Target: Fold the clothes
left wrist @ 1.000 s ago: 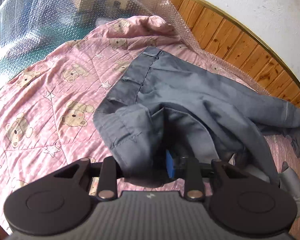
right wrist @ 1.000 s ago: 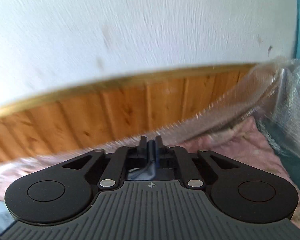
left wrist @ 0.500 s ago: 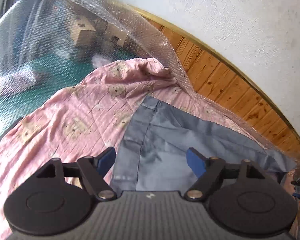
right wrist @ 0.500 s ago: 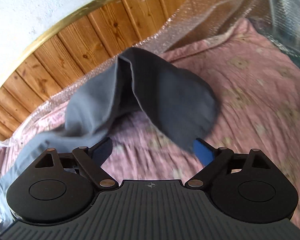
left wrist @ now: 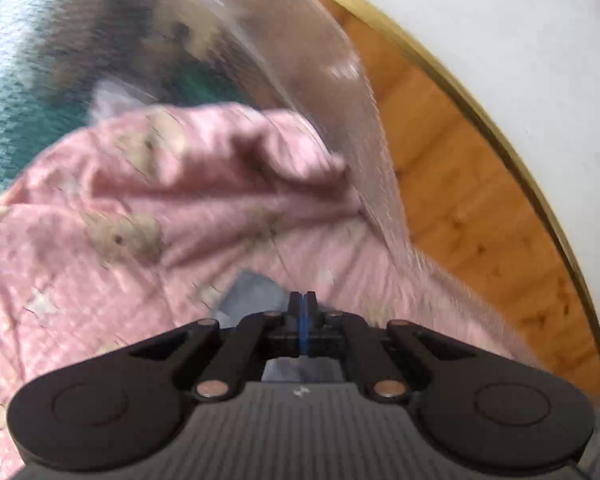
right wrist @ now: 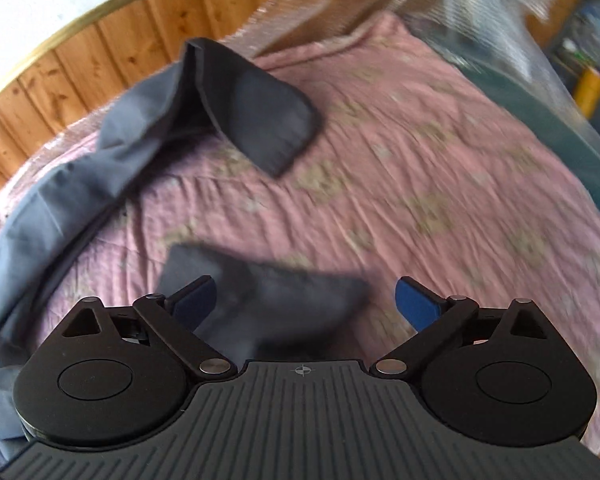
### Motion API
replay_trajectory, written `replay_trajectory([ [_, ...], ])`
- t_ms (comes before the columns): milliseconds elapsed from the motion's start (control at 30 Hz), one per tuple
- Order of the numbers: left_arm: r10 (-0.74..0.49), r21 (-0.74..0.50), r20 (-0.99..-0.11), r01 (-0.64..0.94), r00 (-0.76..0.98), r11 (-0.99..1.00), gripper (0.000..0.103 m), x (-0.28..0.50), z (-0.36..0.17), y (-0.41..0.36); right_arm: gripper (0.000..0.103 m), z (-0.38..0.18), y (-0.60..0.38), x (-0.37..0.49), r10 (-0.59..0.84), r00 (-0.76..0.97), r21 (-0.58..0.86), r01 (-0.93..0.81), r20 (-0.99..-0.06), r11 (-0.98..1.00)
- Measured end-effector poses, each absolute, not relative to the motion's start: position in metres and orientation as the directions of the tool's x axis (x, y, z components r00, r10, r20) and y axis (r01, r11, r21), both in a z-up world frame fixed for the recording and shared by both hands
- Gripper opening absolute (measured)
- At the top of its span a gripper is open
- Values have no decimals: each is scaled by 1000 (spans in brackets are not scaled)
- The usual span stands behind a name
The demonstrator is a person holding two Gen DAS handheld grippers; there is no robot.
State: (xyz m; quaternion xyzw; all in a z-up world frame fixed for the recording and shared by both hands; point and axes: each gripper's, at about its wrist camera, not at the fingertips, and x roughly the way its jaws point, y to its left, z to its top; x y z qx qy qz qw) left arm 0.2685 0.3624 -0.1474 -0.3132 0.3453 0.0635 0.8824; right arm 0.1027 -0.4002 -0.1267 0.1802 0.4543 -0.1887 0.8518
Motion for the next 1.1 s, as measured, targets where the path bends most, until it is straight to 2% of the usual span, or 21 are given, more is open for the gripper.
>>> replay_trajectory([
  [67, -67, -516, -625, -348, 778, 783, 2, 254, -136, 377, 98, -126, -396, 88, -161, 516, 156, 517, -841, 842],
  [100, -102, -520, -622, -312, 776, 795, 7, 243, -130, 376, 98, -121, -386, 88, -150, 537, 169, 499, -830, 850],
  [167, -174, -516, -615, -225, 769, 827, 26, 211, -116, 367, 100, -109, -360, 94, -110, 581, 192, 432, -806, 881],
  [200, -203, -506, -620, -189, 758, 841, 32, 192, -110, 357, 101, -108, -342, 106, -80, 592, 186, 374, -802, 908],
  [233, -231, -497, -625, -152, 746, 854, 44, 173, -105, 347, 101, -108, -323, 119, -49, 599, 177, 313, -799, 933],
  [267, -252, -483, -632, -119, 733, 867, 51, 153, -100, 337, 101, -108, -305, 132, -19, 605, 168, 251, -796, 953],
  [367, -272, -415, -682, -53, 679, 908, 61, 90, -99, 304, 101, -140, -252, 184, 7, 520, 50, 69, -854, 996],
  [400, -270, -404, -701, -56, 661, 913, 61, 69, -102, 295, 101, -156, -236, 200, -8, 479, -3, 11, -878, 1000],
  [433, -263, -417, -712, -91, 650, 904, 65, 48, -108, 291, 94, -175, -224, 213, -46, 421, -72, -45, -906, 996],
  [467, -257, -429, -724, -126, 640, 894, 66, 28, -113, 287, 56, -188, -219, 218, -66, 370, -109, -96, -927, 989],
  [533, -250, -475, -733, -211, 633, 855, 68, -5, -127, 285, 9, -204, -218, 220, -96, 314, -152, -161, -945, 975],
  [600, -241, -508, -739, -284, 629, 813, 69, -25, -144, 288, 3, -183, -236, 208, -94, 394, -158, -133, -914, 978],
  [733, -198, -518, -753, -379, 628, 767, 72, -37, -170, 289, 1, -108, -292, 168, -146, 573, -156, 31, -807, 987],
  [800, -178, -556, -742, -445, 647, 702, 77, -35, -184, 292, 1, -80, -326, 148, -173, 613, -126, 119, -771, 985],
  [867, -166, -600, -728, -502, 665, 623, 82, -32, -196, 296, 2, -82, -351, 133, -197, 592, -122, 165, -781, 979],
  [933, -174, -655, -697, -519, 696, 549, 80, -26, -204, 296, 2, -93, -373, 118, -199, 559, -98, 205, -805, 974],
  [967, -184, -679, -679, -511, 711, 527, 69, -21, -207, 295, 2, -101, -380, 111, -194, 543, -77, 231, -817, 970],
  [1000, -209, -699, -657, -480, 725, 531, 49, -13, -207, 292, 2, -108, -384, 103, -193, 537, -60, 255, -821, 965],
  [1033, -221, -708, -637, -447, 739, 546, 4, -3, -202, 291, 2, -113, -385, 99, -190, 535, -42, 276, -823, 960],
  [1100, -209, -702, -591, -368, 779, 610, 3, 20, -171, 291, 1, -115, -388, 92, -173, 569, 16, 311, -804, 950],
])
